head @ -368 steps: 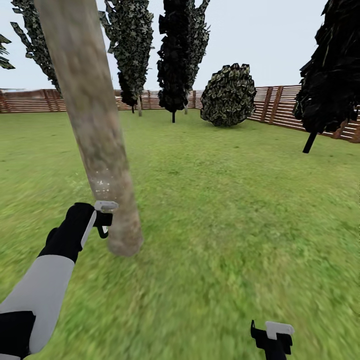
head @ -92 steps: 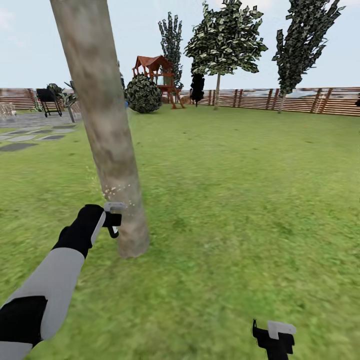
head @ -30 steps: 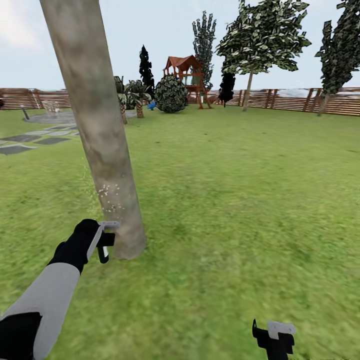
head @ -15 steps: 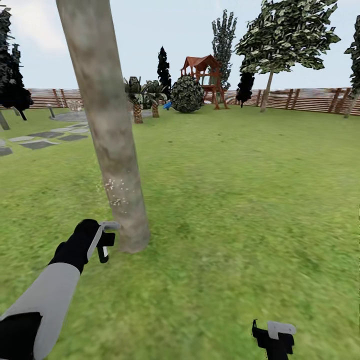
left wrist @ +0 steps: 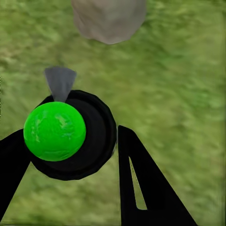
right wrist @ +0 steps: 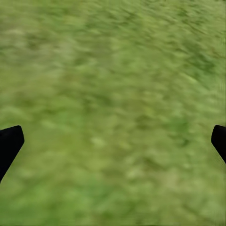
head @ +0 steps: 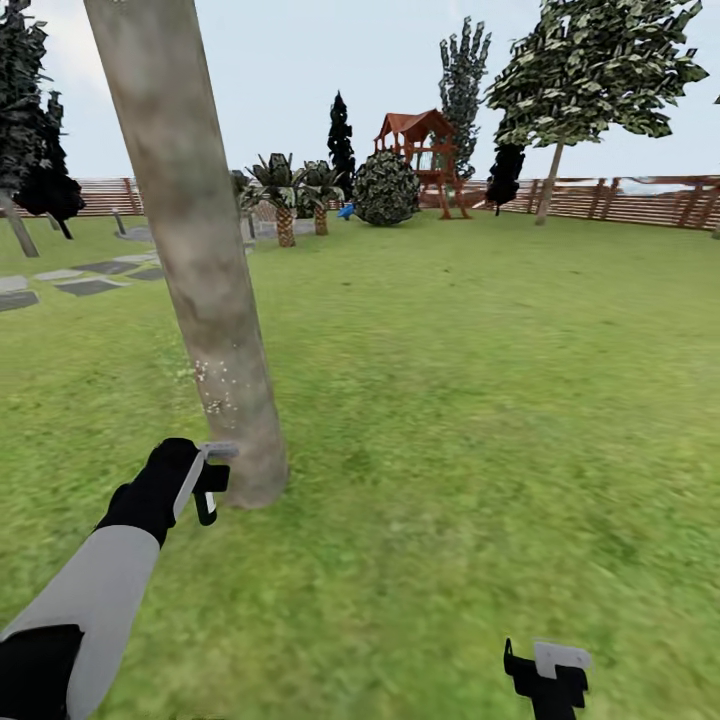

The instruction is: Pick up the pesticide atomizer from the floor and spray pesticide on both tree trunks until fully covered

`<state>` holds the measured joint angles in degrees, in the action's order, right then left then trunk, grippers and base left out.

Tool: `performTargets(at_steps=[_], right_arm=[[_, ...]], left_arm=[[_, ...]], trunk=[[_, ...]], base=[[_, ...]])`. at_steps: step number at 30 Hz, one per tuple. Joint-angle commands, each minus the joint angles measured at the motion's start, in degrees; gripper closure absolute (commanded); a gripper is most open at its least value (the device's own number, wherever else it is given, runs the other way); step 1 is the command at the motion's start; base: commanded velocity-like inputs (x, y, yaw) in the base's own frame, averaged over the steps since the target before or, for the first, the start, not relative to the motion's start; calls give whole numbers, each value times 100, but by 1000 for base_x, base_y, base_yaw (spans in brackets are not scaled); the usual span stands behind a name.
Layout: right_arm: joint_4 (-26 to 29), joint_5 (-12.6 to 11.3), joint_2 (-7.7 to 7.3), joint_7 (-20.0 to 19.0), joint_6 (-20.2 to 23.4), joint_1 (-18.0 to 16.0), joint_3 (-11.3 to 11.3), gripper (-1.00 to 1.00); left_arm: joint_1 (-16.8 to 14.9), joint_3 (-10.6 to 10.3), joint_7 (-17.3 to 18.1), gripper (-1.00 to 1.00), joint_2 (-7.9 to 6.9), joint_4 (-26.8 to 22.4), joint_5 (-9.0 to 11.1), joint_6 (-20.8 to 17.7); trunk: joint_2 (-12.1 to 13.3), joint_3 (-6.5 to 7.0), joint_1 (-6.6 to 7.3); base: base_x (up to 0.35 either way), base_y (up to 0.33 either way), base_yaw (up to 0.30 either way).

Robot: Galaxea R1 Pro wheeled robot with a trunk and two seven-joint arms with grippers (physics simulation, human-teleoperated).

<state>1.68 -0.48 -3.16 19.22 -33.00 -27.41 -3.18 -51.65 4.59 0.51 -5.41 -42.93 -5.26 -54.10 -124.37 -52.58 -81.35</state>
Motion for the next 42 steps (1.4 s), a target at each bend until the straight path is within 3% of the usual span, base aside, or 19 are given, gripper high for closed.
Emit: performTargets(at_steps=[1, 22, 31, 42], right_arm=[[-1, -4, 0, 29, -5, -1, -34, -100], [-1, -4, 0, 29, -5, -1, -30, -100], [-1, -4, -9, 29, -5, -1, -25, -100], [4, -4, -9, 29, -5, -1, -25, -100]], left_arm=[[-4, 13, 28, 100, 5, -4, -54, -24], [-3, 7, 28, 100, 27, 21, -31, -21], [-3, 8, 28, 100, 38, -27, -27, -21], [-46, 10, 37, 100, 48, -57, -19, -30]], trunk=[[-2, -5, 0], [-2, -5, 0], [-2, -5, 0], [-2, -5, 0]], base=[[93, -275, 274], [118, -275, 275], [56, -274, 32], [-223, -203, 0]])
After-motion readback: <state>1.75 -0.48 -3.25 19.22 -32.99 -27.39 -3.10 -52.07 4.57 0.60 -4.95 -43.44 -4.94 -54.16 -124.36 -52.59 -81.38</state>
